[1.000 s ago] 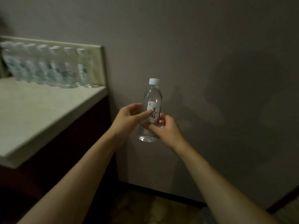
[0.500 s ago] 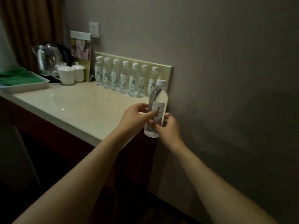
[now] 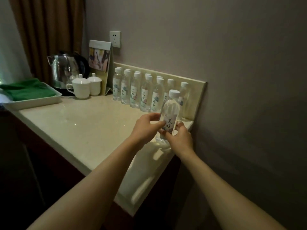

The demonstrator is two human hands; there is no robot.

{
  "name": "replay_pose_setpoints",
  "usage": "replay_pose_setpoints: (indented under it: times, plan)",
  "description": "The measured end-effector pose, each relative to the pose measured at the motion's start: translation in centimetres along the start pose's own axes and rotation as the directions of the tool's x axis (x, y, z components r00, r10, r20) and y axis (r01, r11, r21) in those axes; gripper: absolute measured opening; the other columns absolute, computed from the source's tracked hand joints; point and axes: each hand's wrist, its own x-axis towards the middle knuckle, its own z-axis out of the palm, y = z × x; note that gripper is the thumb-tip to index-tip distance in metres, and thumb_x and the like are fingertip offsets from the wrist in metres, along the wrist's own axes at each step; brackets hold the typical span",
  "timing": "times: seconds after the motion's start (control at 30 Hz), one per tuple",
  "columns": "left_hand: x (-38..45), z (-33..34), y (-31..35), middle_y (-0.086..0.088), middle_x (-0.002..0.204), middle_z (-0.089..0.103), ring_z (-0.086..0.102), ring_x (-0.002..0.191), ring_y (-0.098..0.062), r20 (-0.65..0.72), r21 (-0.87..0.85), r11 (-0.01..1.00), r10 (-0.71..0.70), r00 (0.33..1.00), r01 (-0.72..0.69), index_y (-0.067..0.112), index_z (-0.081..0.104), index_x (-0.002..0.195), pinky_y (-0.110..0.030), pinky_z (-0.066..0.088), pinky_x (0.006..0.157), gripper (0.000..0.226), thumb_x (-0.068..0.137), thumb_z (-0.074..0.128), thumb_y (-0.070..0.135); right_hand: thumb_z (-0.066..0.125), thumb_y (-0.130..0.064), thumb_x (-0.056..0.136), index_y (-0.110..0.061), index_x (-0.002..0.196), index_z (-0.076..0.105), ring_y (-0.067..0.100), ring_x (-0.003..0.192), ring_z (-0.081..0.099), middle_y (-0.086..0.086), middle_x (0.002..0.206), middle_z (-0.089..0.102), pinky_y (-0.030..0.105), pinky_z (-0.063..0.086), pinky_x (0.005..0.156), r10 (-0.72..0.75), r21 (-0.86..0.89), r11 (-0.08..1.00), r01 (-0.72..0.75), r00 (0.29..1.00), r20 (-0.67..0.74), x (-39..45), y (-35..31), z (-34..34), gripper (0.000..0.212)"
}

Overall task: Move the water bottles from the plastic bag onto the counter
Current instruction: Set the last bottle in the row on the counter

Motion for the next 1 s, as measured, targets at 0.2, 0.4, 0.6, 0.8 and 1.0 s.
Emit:
replay_pose_setpoints:
  times: [0.2, 0.4, 0.6, 0.8, 1.0]
  plan:
    - [6.0, 0.8, -1.9, 0.003, 0.110, 0.073, 0.067, 0.102, -0.011, 0.045, -0.023, 1.000, 0.009, 0.999, -0.008, 0.018, 0.071, 0.118, -0.031, 0.053, 0.086, 0.034, 0.085, 0.068, 0.024, 0.077, -0.047, 0.075, -0.030, 0.103, 0.051, 0.022, 0.099, 0.066, -0.014, 0.089, 0.059, 0.045, 0.052, 0.089, 0.037, -0.003, 0.999, -0.037, 0.999, -0.005, 5.9, 2.0, 1.9, 0.042]
    - [10.0, 1.8, -3.0, 0.004, 0.109, 0.073, 0.070, 0.097, -0.010, 0.089, -0.026, 0.999, 0.025, 0.996, -0.023, 0.019, 0.071, 0.117, -0.030, 0.057, 0.085, 0.035, 0.084, 0.066, 0.015, 0.074, -0.048, 0.078, -0.024, 0.114, 0.054, 0.024, 0.103, 0.064, -0.005, 0.101, 0.064, 0.043, 0.052, 0.089, 0.044, -0.048, 0.998, -0.046, 0.998, -0.035, 9.4, 3.0, 2.4, 0.049]
    - [13.0, 3.1, -3.8, 0.003, 0.113, 0.070, 0.064, 0.095, 0.001, 0.051, 0.040, 0.998, 0.050, 0.997, -0.052, 0.015, 0.066, 0.124, -0.012, 0.052, 0.069, 0.036, 0.088, 0.066, 0.014, 0.069, -0.052, 0.080, -0.028, 0.115, 0.049, 0.020, 0.105, 0.062, -0.006, 0.114, 0.063, 0.041, 0.055, 0.086, 0.052, -0.082, 0.995, -0.057, 0.996, -0.068, 11.8, 3.6, 3.0, 0.046]
    - [15.4, 3.4, -4.6, 0.001, 0.098, 0.069, 0.063, 0.084, -0.007, -0.074, 0.274, 0.956, 0.130, 0.989, -0.105, 0.009, 0.065, 0.120, -0.011, 0.045, 0.065, 0.034, 0.090, 0.067, 0.023, 0.068, -0.053, 0.080, -0.025, 0.125, 0.039, 0.025, 0.113, 0.060, 0.002, 0.127, 0.058, 0.045, 0.056, 0.086, 0.088, -0.114, 0.988, -0.103, 0.988, -0.128, 13.9, 3.3, 4.6, 0.061]
    - [17.6, 2.9, -6.4, 0.001, 0.087, 0.069, 0.063, 0.079, -0.009, -0.039, 0.385, 0.910, 0.179, 0.983, -0.151, 0.008, 0.069, 0.106, -0.014, 0.043, 0.065, 0.026, 0.090, 0.066, 0.029, 0.065, -0.049, 0.085, -0.018, 0.127, 0.040, 0.026, 0.116, 0.055, 0.006, 0.130, 0.049, 0.046, 0.052, 0.090, 0.100, -0.239, 0.960, -0.143, 0.978, -0.181, 15.6, 3.0, 5.9, 0.058]
